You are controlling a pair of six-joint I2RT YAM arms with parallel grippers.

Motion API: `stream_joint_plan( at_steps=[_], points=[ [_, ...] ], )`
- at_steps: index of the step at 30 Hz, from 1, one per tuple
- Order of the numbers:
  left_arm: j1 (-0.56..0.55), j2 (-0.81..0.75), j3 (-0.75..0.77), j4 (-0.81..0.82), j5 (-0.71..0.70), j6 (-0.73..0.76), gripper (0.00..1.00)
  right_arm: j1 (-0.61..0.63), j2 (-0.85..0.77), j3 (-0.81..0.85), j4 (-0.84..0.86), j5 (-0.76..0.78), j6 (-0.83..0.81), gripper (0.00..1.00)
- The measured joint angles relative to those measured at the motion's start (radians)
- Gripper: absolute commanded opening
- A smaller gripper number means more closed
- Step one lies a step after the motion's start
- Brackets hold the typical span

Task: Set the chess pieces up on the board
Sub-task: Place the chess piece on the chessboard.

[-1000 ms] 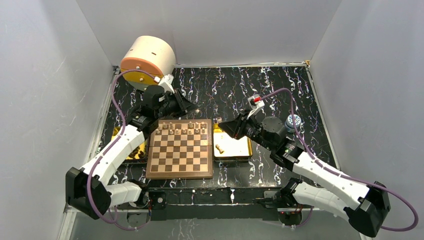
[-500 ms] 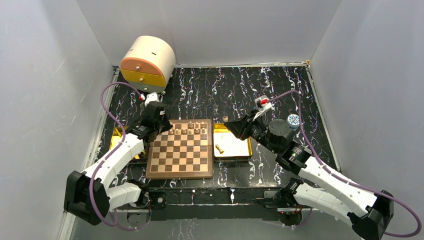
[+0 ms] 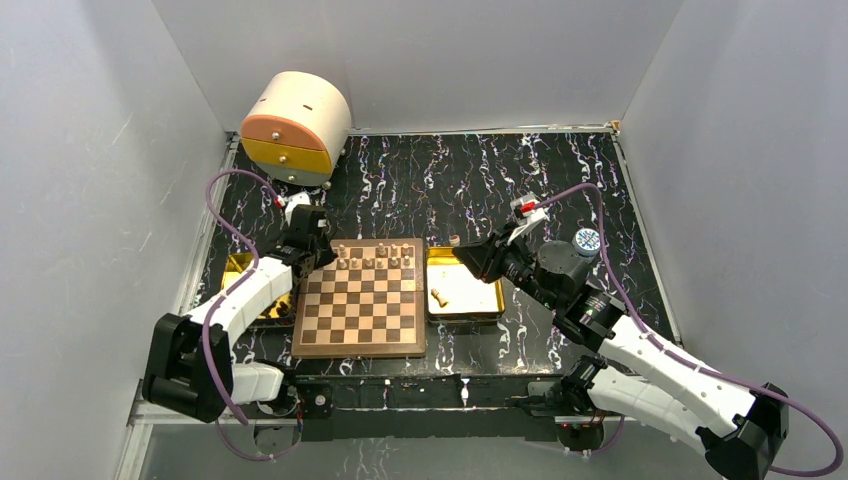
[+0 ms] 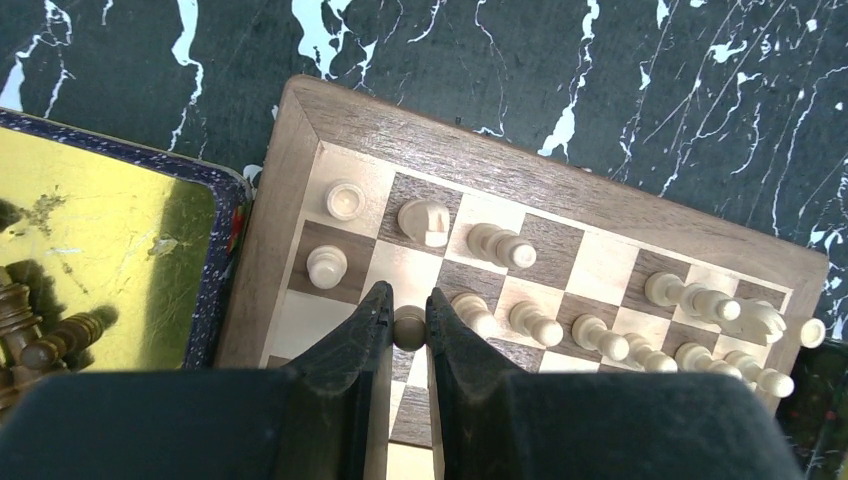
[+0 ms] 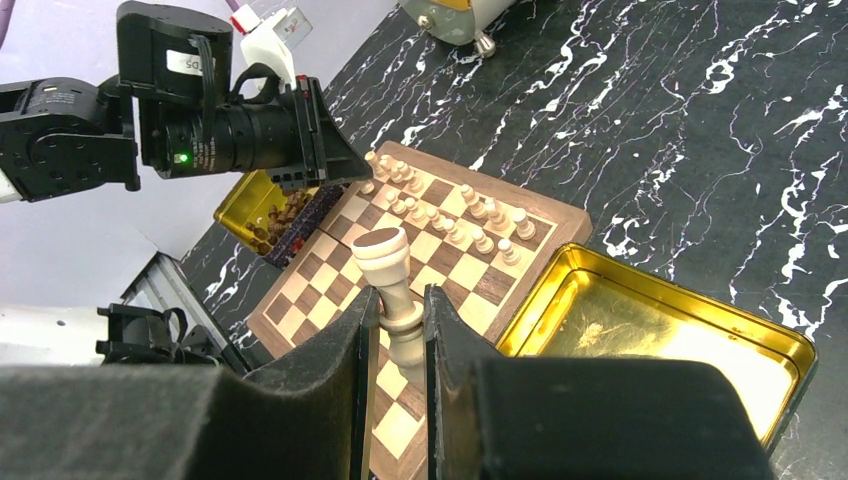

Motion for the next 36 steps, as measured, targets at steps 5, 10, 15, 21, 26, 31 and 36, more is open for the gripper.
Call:
stream_joint_plan(
  at_steps=[5, 10, 15, 21, 26, 31, 36],
  points=[
    [0.000, 0.048, 0.000, 0.022, 0.005, 0.005, 0.00, 0.000, 0.001, 0.000, 0.000, 0.007, -0.006, 0.15],
    [0.000, 0.084, 0.000, 0.025, 0.004, 0.017, 0.00, 0.000, 0.018, 0.000, 0.000, 0.007, -0.010, 0.15],
    [0.000, 0.089, 0.000, 0.026, -0.002, 0.029, 0.00, 0.000, 0.021, 0.000, 0.000, 0.007, -0.012, 0.15],
    [0.000, 0.089, 0.000, 0.027, -0.002, 0.036, 0.00, 0.000, 0.021, 0.000, 0.000, 0.011, -0.012, 0.15],
    [0.000, 0.090, 0.000, 0.042, 0.000, 0.040, 0.00, 0.000, 0.021, 0.000, 0.000, 0.019, -0.014, 0.15],
    [0.000, 0.103, 0.000, 0.053, 0.003, 0.042, 0.00, 0.000, 0.020, 0.000, 0.000, 0.021, -0.015, 0.15],
    [0.000, 0.114, -0.001, 0.054, 0.004, 0.043, 0.01, 0.000, 0.016, 0.000, 0.000, 0.026, -0.015, 0.15]
  ],
)
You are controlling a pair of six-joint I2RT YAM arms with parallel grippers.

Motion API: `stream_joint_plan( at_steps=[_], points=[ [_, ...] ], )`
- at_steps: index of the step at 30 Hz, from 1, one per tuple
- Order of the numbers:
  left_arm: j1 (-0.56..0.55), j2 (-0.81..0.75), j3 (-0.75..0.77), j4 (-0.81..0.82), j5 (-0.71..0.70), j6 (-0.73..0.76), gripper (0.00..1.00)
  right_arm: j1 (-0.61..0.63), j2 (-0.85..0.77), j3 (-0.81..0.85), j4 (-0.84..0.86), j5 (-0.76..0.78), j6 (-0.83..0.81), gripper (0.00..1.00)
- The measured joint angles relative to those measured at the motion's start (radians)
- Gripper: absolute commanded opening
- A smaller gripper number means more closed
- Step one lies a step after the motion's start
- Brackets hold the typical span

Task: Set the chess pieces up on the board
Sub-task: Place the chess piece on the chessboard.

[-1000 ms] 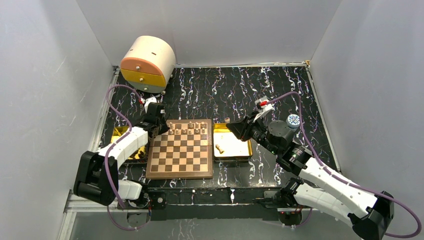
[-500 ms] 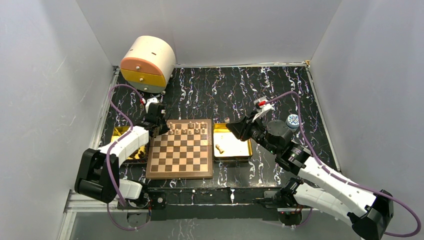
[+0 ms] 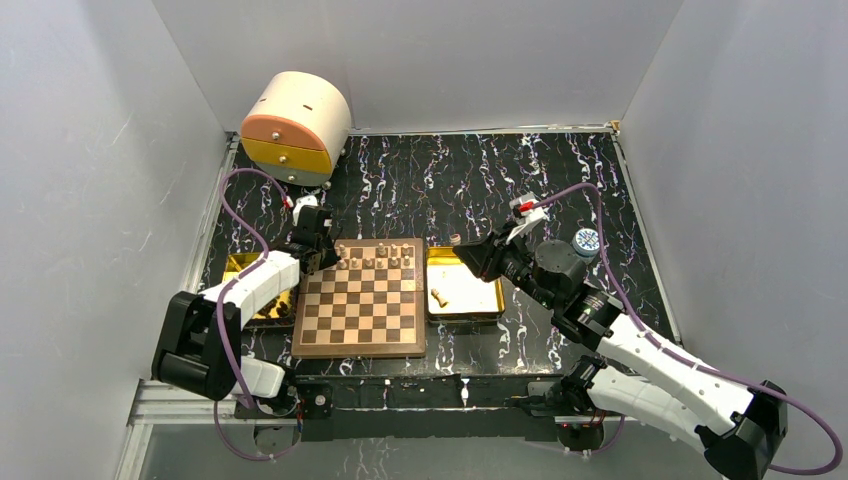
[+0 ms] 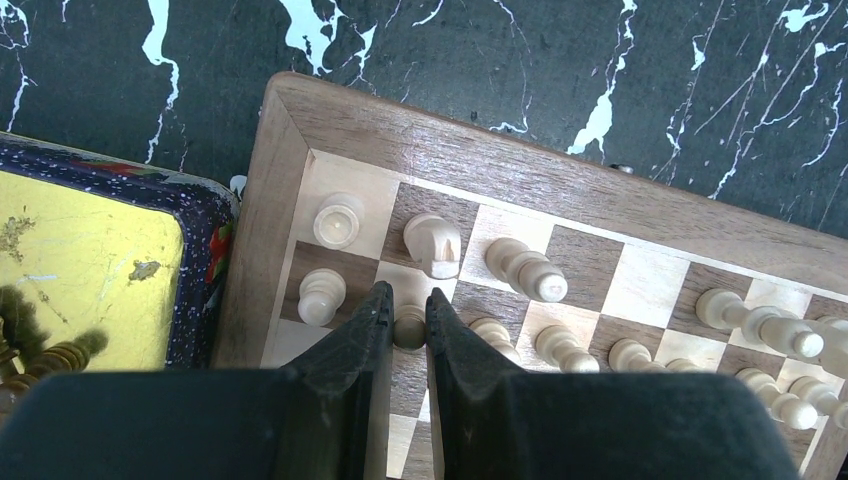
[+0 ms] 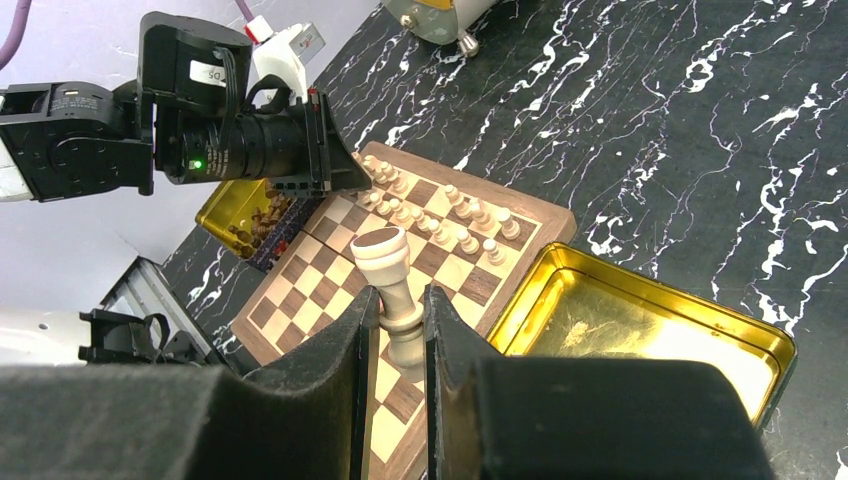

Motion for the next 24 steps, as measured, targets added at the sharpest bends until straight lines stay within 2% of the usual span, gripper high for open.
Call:
stream_joint_plan(
  at_steps=[3, 13, 24],
  points=[
    [0.000, 0.005, 0.000, 0.000, 0.000, 0.000, 0.08, 0.000, -0.005, 0.000, 0.000, 0.003, -0.001, 0.15],
    [0.000, 0.011, 0.000, 0.000, 0.001, 0.013, 0.22, 0.000, -0.007, 0.000, 0.000, 0.015, -0.008, 0.15],
    [0.000, 0.010, 0.007, -0.016, 0.014, 0.019, 0.32, 0.000, -0.007, 0.000, 0.000, 0.014, -0.009, 0.15]
  ],
)
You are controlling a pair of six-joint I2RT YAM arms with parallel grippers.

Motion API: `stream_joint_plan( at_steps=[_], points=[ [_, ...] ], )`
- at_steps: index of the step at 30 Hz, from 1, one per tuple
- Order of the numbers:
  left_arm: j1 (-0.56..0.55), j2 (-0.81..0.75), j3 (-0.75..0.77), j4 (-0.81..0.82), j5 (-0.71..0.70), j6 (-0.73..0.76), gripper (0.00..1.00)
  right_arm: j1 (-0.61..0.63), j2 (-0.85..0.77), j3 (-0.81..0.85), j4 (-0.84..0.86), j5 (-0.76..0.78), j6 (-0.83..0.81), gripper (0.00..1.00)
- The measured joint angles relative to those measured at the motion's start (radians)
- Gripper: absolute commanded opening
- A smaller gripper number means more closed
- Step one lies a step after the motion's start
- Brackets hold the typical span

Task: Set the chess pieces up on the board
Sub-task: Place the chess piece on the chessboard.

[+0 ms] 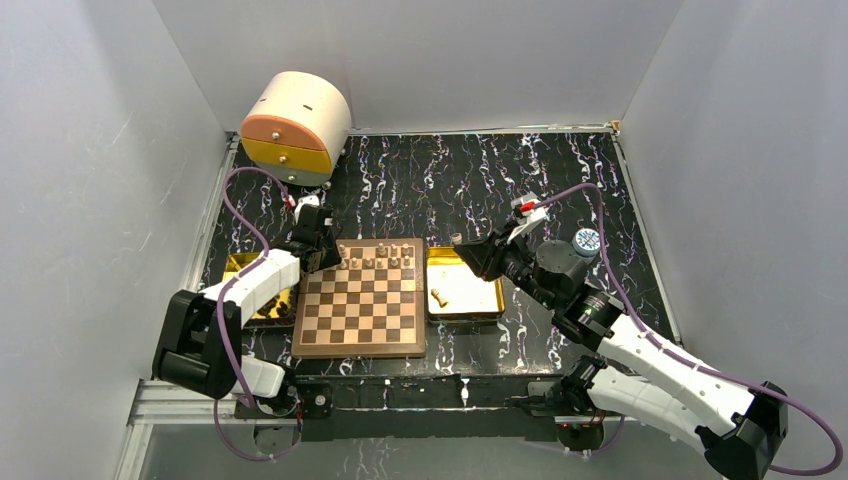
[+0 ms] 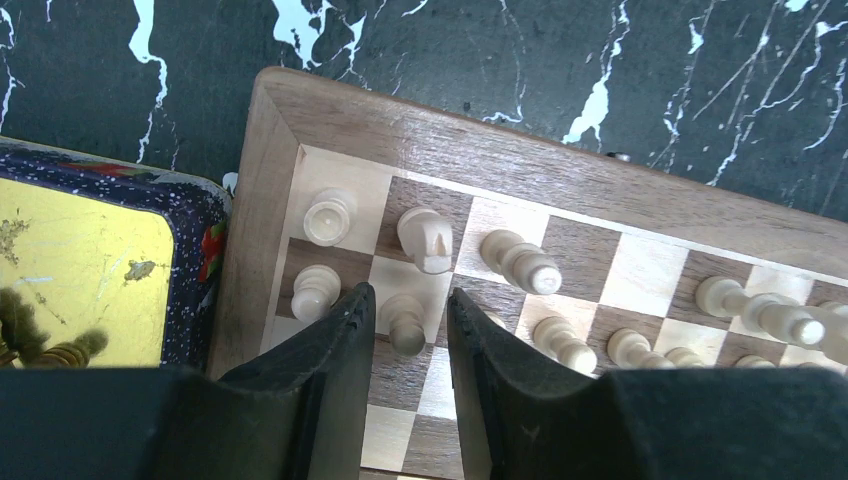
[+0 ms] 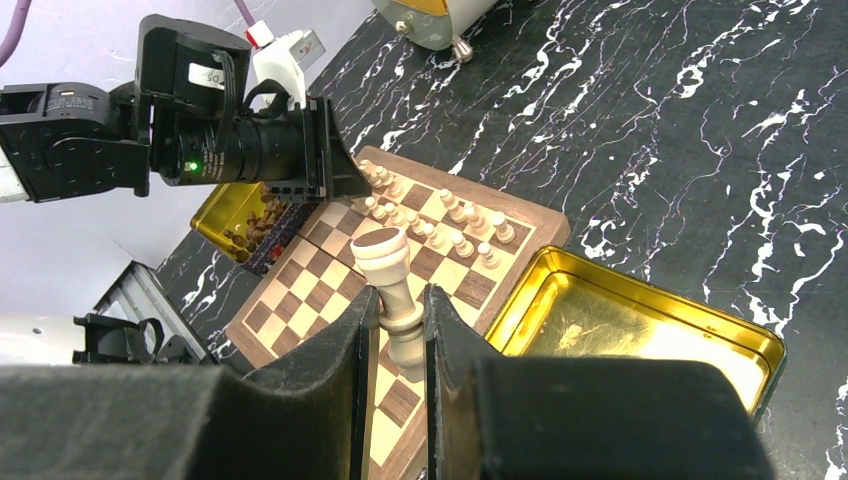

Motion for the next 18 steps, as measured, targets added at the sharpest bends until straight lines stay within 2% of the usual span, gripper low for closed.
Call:
stream_joint_plan(
  at_steps=[10, 18],
  points=[
    [0.000, -0.079, 0.137, -0.073, 0.066, 0.005, 0.54, 0.000, 0.046, 0.000, 0.000, -0.010, 0.069, 0.16],
    [0.002, -0.221, 0.178, 0.010, 0.325, 0.006, 0.61, -0.002, 0.168, 0.006, 0.009, -0.023, 0.196, 0.17]
  ],
)
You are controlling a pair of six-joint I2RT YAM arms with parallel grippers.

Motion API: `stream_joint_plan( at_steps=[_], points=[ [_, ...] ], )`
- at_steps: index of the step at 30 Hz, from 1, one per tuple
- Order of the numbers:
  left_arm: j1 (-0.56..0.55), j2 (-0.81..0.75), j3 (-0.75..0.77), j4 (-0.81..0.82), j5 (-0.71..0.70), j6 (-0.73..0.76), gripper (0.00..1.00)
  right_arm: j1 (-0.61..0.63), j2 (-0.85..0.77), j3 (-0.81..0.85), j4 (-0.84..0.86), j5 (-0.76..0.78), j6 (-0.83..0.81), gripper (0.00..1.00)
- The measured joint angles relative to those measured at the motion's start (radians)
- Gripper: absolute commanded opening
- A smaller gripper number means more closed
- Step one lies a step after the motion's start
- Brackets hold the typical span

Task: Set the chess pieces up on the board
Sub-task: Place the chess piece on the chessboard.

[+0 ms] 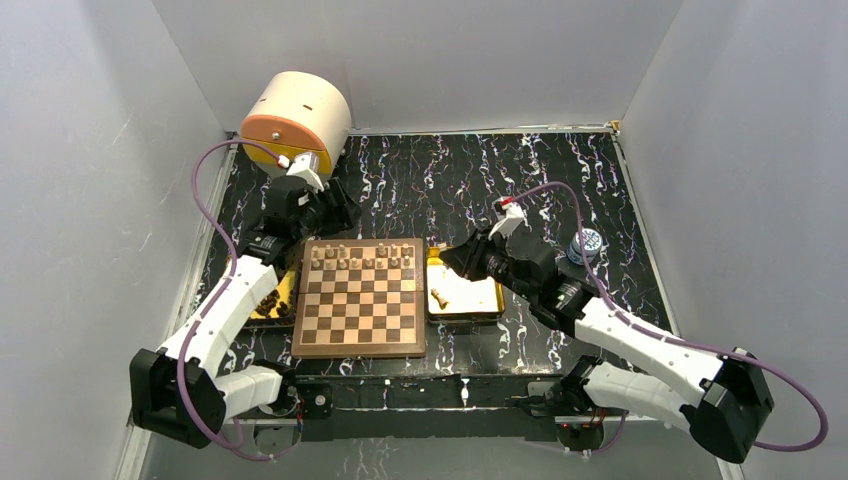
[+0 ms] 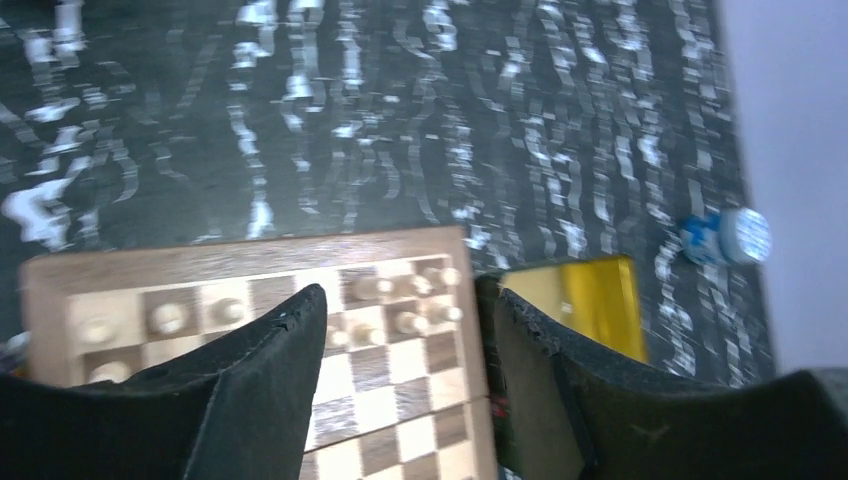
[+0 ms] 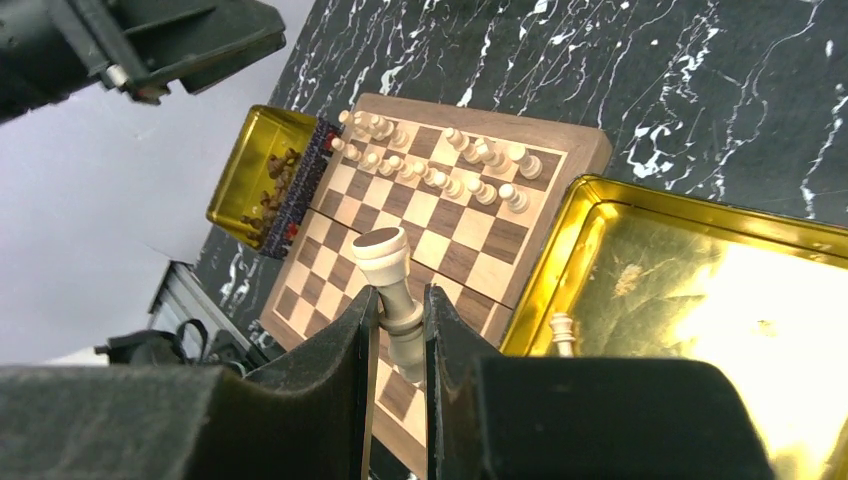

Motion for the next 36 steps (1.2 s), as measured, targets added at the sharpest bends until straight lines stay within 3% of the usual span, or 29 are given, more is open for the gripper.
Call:
stream_joint_plan(
  at_steps=[5, 12, 17, 27, 36],
  points=[
    [0.000, -0.023, -0.034, 0.112, 0.215, -0.040, 0.63, -0.009, 0.070, 0.014, 0.063, 0.003, 0.105, 0.18],
    [0.000, -0.027, -0.184, 0.394, 0.501, -0.186, 0.68, -0.035, 0.185, 0.069, 0.196, 0.010, 0.280, 0.21],
    [0.000, -0.029, -0.228, 0.568, 0.632, -0.283, 0.75, -0.051, 0.226, 0.066, 0.316, 0.037, 0.447, 0.18],
    [-0.014, -0.032, -0.232, 0.699, 0.682, -0.311, 0.78, -0.057, 0.293, 0.064, 0.477, 0.053, 0.629, 0.17],
    [-0.103, 0.046, -0.206, 0.710, 0.674, -0.278, 0.64, -0.057, 0.319, 0.064, 0.540, 0.045, 0.661, 0.17]
  ],
)
